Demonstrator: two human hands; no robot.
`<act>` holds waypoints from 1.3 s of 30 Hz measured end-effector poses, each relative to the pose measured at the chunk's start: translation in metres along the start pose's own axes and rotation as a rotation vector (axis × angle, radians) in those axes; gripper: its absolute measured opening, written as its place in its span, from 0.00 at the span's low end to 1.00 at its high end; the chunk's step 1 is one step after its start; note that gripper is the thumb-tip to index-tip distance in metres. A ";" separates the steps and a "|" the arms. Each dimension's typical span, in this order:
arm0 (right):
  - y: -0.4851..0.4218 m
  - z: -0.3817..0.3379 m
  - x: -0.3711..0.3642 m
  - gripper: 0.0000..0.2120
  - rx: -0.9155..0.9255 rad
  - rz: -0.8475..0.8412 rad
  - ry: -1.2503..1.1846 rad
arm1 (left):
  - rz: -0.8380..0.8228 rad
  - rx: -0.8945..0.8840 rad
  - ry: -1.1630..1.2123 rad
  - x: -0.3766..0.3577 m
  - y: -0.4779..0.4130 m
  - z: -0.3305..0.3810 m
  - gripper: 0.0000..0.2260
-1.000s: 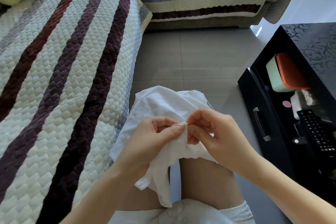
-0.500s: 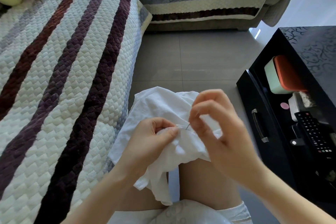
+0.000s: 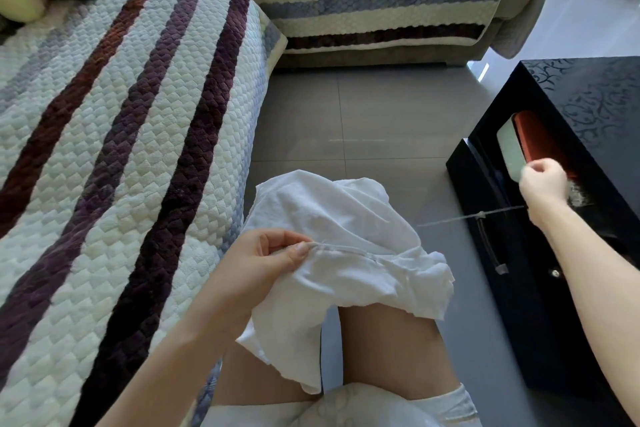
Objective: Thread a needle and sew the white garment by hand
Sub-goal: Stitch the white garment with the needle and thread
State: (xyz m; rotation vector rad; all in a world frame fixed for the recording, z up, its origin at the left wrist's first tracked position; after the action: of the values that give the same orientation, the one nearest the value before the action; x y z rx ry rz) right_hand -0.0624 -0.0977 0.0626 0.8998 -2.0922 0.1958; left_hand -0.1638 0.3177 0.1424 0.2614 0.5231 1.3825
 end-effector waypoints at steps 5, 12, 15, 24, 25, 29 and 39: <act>0.036 -0.044 -0.001 0.10 0.341 0.073 0.132 | 0.023 -0.004 -0.012 -0.001 0.001 -0.001 0.05; 0.185 -0.089 -0.016 0.02 1.126 -0.408 0.207 | 0.020 -0.033 -0.016 -0.002 0.001 0.001 0.08; 0.205 -0.085 -0.023 0.07 1.217 -0.431 0.247 | 0.001 -0.045 -0.020 -0.004 0.002 0.003 0.07; 0.193 -0.100 -0.007 0.03 1.041 -0.556 -0.045 | 0.005 -0.047 -0.036 -0.003 0.002 0.005 0.06; 0.187 -0.109 0.004 0.05 0.965 -0.555 -0.186 | 0.005 -0.046 -0.039 -0.003 0.002 0.005 0.06; 0.129 -0.125 0.044 0.05 0.536 -0.260 -0.594 | 0.015 -0.039 -0.042 -0.002 0.003 0.004 0.06; 0.036 -0.079 0.000 0.10 -0.063 0.018 -0.421 | 0.003 -0.038 -0.075 -0.008 0.002 0.005 0.07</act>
State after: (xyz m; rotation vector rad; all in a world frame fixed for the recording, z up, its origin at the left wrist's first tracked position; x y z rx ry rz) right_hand -0.0358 -0.0378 0.1199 0.9460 -2.4772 -0.0573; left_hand -0.1642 0.3108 0.1497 0.2825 0.4340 1.3786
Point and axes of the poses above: each hand's wrist, its own y-axis away from the middle knuckle, its own x-axis out of the back of the hand, z = x × y, the point moved 3 cm from there along -y, towards the middle knuckle, and after that the axes turned 12 degrees about y, right-handed, at the moved point
